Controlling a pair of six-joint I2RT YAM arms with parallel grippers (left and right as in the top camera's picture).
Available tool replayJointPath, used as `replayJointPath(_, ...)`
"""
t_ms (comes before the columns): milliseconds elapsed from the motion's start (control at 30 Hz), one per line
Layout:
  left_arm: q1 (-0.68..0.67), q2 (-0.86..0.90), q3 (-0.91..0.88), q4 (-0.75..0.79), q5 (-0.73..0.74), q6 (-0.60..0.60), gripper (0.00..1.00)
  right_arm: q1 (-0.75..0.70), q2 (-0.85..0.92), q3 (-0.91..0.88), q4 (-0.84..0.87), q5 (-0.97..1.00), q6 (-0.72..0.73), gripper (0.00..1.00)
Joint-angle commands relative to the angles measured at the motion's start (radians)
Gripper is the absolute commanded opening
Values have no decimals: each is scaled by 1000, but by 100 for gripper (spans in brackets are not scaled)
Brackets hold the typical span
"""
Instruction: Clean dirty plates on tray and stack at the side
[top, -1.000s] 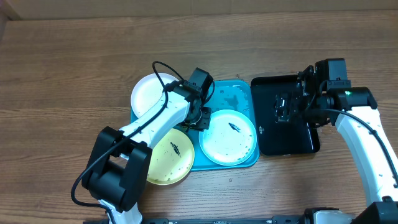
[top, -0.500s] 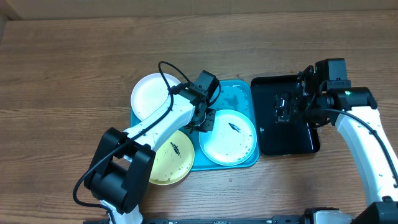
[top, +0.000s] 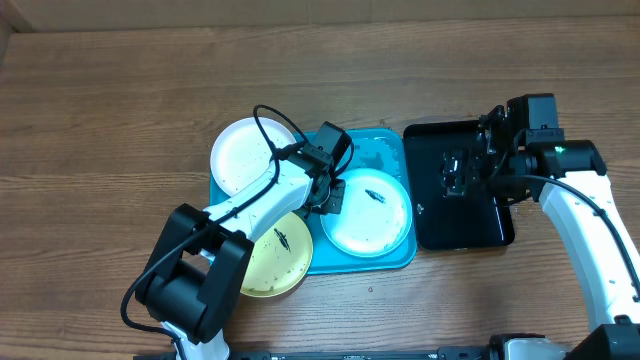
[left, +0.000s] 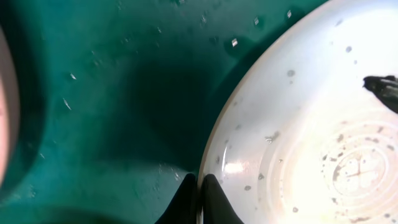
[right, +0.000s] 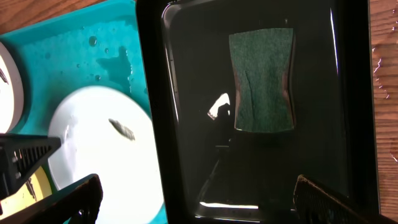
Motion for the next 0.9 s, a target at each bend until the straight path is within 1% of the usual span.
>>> replayJointPath(0,6,12,-3,35,-92,-13,4,5,3,24,6,-8,-7,100)
replayJointPath(67,11,12,-3,55,-145,-10,4,5,3,24,6,-8,-7,100)
replayJointPath(133,14,12,-3,84,-188,18,4,5,3,24,6,-8,-7,100)
replayJointPath(233,17,12,-3,147,-214,103,10,5,3,24,6,-8,-7,100)
replayJointPath(333,18,12,-3,207,-215,186,14,5,3,24,6,-8,-7,100)
replayJointPath(367,18,12,-3,224,-216,207,18,5,3,24,6,-8,-7,100)
replayJointPath(400,18,12,-3,241,-219,229,28,5,3,24,6,-8,-7,100)
replayJointPath(433,18,12,-3,255,-227,238,48,5,3,24,6,-8,-7,100)
replayJointPath(467,18,11,-1,260,-235,238,62,5,3,24,6,-8,-7,100)
replayJointPath(500,18,11,7,254,-241,238,67,5,3,24,6,-8,-7,100)
replayJointPath(533,18,11,22,233,-241,237,75,5,3,24,6,-8,-7,100)
replayJointPath(567,17,9,40,202,-241,232,96,5,3,24,6,-8,-7,100)
replayJointPath(600,17,7,66,152,-237,212,100,5,3,24,6,-8,-7,100)
replayJointPath(667,17,2,129,32,-228,145,100,5,3,24,6,-8,-7,100)
replayJointPath(733,17,1,209,-89,-185,98,100,5,3,24,6,-8,-7,100)
replayJointPath(833,17,1,324,-222,-71,99,100,5,3,24,6,-8,-7,100)
replayJointPath(867,17,1,348,-246,-54,99,83,5,3,24,6,-8,-7,100)
